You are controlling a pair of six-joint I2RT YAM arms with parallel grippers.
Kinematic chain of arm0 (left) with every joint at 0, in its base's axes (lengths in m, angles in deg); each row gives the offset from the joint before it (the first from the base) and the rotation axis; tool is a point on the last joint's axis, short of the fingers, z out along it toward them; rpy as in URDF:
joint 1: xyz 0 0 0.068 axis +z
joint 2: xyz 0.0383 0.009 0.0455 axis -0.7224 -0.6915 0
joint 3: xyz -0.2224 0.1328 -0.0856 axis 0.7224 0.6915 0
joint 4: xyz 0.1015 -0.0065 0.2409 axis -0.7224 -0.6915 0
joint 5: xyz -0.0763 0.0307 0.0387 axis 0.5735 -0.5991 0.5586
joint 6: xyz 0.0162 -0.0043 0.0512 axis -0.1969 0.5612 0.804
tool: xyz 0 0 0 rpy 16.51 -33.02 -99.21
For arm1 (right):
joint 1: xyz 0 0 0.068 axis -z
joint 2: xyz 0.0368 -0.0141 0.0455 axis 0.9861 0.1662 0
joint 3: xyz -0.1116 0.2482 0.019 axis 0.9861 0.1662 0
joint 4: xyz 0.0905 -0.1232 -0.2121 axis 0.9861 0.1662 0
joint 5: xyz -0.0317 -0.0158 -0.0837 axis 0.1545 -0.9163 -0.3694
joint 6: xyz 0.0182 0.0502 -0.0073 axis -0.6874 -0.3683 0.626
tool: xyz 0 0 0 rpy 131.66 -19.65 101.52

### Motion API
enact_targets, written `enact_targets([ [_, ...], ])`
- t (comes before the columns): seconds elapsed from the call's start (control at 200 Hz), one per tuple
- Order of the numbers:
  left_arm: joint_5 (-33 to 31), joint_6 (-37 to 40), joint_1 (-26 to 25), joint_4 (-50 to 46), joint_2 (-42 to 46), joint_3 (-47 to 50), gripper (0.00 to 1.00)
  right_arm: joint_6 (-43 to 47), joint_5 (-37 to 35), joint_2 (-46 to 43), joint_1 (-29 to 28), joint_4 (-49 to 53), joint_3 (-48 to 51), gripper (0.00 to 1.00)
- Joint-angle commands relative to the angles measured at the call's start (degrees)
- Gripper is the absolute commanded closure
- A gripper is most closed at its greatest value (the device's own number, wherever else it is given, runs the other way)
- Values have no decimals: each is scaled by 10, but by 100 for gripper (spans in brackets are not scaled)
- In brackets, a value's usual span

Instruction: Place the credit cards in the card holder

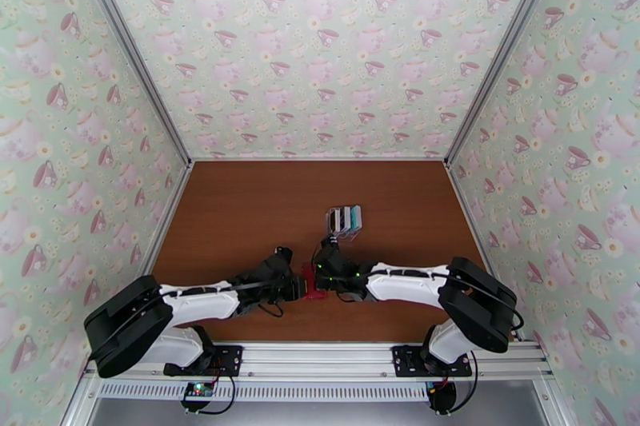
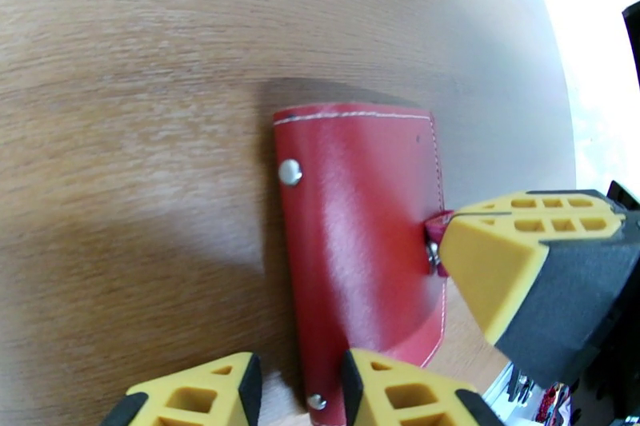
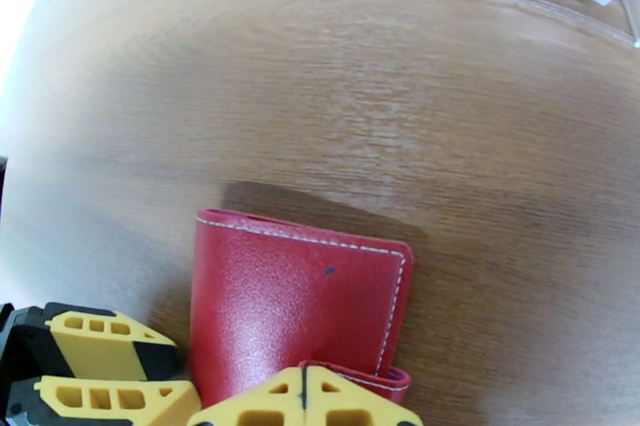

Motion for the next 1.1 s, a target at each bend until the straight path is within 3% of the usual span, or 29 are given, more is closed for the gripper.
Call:
enact_targets([
  [0.0,-3,4,-5,-48,-81,1,66,4,49,-8,4,-51,11,100],
  [0.341,12,-1,5,-81,-153,-23,70,0,98,-35,31,-92,43,100],
  [0.706,23,-9,22,-69,-170,-10,72,-19,149,-78,65,-149,92,100],
  [1.097,16,-30,41,-49,-128,12,73,6,74,-120,67,-26,85,100],
])
